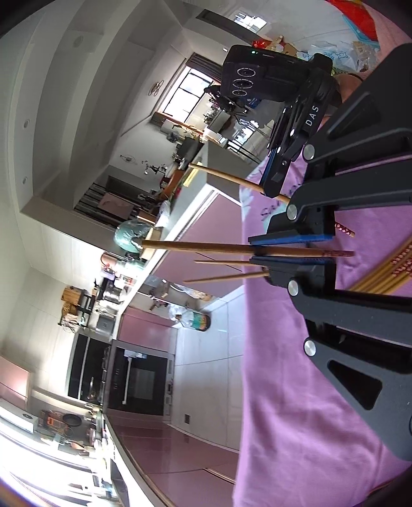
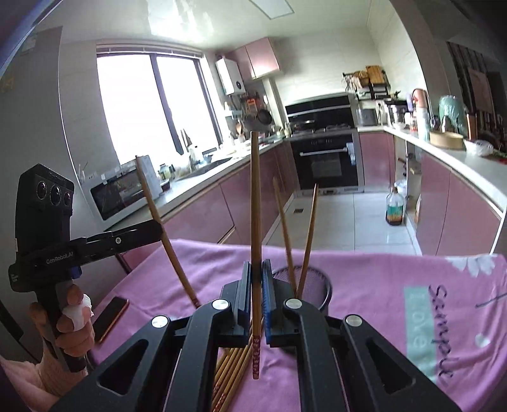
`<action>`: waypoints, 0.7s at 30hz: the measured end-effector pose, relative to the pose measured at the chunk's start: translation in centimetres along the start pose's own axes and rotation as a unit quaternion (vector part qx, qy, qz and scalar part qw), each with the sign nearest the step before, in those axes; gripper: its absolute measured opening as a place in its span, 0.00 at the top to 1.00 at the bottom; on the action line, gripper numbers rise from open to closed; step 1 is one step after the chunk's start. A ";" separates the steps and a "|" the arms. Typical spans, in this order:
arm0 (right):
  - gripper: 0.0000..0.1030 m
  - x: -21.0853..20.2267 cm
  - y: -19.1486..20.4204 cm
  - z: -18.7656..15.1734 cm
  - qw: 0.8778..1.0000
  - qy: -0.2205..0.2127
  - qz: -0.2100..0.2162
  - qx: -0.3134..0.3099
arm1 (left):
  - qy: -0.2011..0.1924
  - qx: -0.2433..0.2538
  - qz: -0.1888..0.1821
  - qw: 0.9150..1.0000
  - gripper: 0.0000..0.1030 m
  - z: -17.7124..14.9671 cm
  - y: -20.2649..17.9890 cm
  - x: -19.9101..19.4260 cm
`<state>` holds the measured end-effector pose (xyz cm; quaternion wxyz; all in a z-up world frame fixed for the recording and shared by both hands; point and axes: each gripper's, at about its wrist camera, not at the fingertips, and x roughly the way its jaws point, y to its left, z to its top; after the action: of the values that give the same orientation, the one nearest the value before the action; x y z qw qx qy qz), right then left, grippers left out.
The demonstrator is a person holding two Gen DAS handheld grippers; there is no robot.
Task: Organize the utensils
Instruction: 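Lift the left tool's chopstick into the mesh cup while the right tool inserts its own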
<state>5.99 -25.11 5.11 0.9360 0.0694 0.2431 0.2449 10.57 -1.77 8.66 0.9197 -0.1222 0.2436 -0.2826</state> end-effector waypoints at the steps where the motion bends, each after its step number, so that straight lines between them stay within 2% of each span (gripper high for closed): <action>1: 0.95 -0.1 0.0 0.2 1.000 -0.003 -0.002 -0.001 | -0.002 0.002 0.000 1.000 0.93 0.4 -0.1 0.0; 8: 0.95 0.0 -1.1 2.6 0.999 -0.030 -0.014 -0.004 | -0.023 0.018 0.003 1.000 0.93 3.4 -1.4 1.3; 13: 0.95 0.0 -1.4 3.6 0.999 -0.045 -0.021 -0.005 | -0.023 0.030 0.014 0.999 0.93 4.4 -2.2 2.6; 18: 0.95 1.1 -1.8 4.0 0.999 -0.042 -0.030 -0.004 | 0.004 0.036 0.018 0.999 0.93 4.1 -2.6 4.8; 21: 0.95 2.4 -2.1 3.6 0.999 -0.023 -0.034 -0.005 | 0.024 0.041 0.024 0.999 0.93 3.4 -2.4 6.1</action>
<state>10.48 -25.82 6.69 0.9496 0.0623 0.2225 0.2120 15.59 -6.94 10.15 0.9245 -0.0715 0.2565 -0.2727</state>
